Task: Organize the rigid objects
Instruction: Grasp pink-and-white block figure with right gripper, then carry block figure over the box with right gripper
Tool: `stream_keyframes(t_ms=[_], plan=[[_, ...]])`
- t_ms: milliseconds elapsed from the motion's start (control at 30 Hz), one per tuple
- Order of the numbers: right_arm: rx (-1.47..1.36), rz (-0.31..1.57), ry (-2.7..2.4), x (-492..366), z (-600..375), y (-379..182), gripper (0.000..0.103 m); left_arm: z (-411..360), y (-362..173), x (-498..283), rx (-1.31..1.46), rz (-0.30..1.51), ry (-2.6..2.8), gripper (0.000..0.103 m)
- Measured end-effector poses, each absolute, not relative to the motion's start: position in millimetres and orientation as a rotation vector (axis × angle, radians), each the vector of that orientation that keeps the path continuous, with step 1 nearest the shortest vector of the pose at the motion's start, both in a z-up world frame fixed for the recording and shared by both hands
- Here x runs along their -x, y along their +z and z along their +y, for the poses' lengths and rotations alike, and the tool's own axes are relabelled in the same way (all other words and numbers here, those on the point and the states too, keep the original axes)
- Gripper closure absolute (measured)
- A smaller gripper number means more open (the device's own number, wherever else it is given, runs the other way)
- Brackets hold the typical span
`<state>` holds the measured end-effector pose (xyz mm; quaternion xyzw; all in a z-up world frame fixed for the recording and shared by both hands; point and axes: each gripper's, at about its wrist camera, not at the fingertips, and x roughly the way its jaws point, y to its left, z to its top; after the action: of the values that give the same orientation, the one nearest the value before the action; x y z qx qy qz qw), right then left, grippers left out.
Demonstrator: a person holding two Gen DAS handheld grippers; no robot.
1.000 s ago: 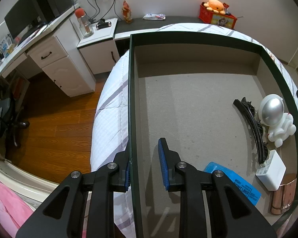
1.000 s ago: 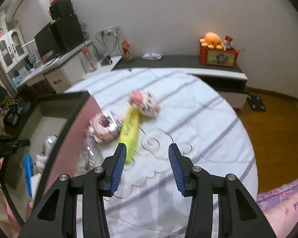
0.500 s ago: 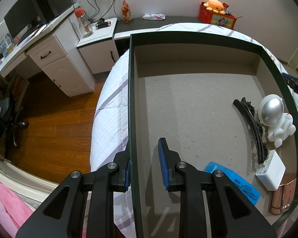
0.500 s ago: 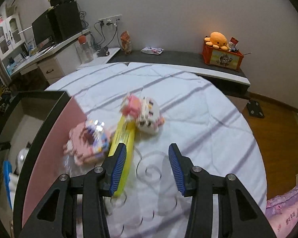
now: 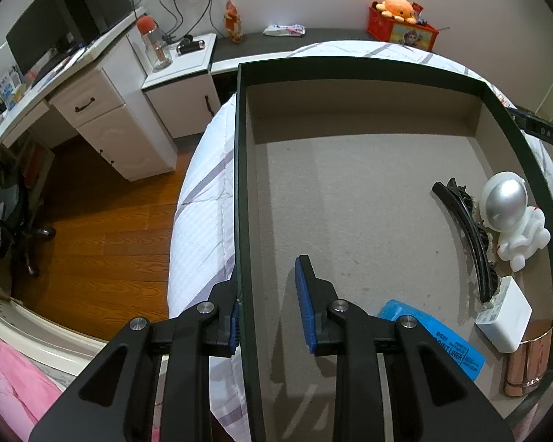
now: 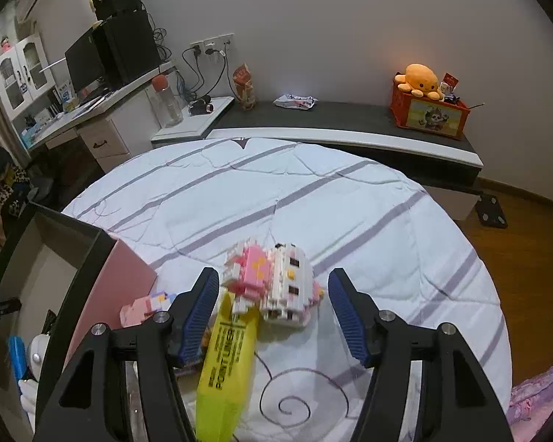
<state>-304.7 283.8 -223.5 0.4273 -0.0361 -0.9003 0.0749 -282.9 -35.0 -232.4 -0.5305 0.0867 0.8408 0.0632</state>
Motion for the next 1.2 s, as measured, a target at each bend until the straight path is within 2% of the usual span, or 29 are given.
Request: stream_keyframes(t_ms=[67, 100, 200, 700, 933, 1200], plan=[[-1.286, -0.103, -2.700, 305.4, 283.1, -225.3, 0.042, -35.5, -232.2, 282.9, 1.602, 0.260, 2.539, 0.078], [-1.292, -0.087, -2.704, 304.6, 283.1, -226.2, 0.052, -36.3, -232.3, 283.1, 1.602, 0.258, 2.538, 0.078], [-1.292, -0.099, -2.691, 298.2, 283.5, -226.7, 0.057, -36.3, -232.1, 283.3, 1.601, 0.265, 2.538, 0.078], [-1.133, -0.143, -2.666, 244.2, 279.0, -187.6, 0.058, -38.3, -231.8, 283.8, 1.601, 0.267, 2.537, 0.078], [-1.010, -0.060, -2.558, 225.1, 218.6, -156.3, 0.057, -39.7, -231.1, 283.2, 1.598, 0.274, 2.538, 0.078], [-0.996, 0.034, -2.403, 218.0, 145.5, -160.4, 0.057, -39.5, -231.6, 284.1, 1.599, 0.271, 2.539, 0.078]])
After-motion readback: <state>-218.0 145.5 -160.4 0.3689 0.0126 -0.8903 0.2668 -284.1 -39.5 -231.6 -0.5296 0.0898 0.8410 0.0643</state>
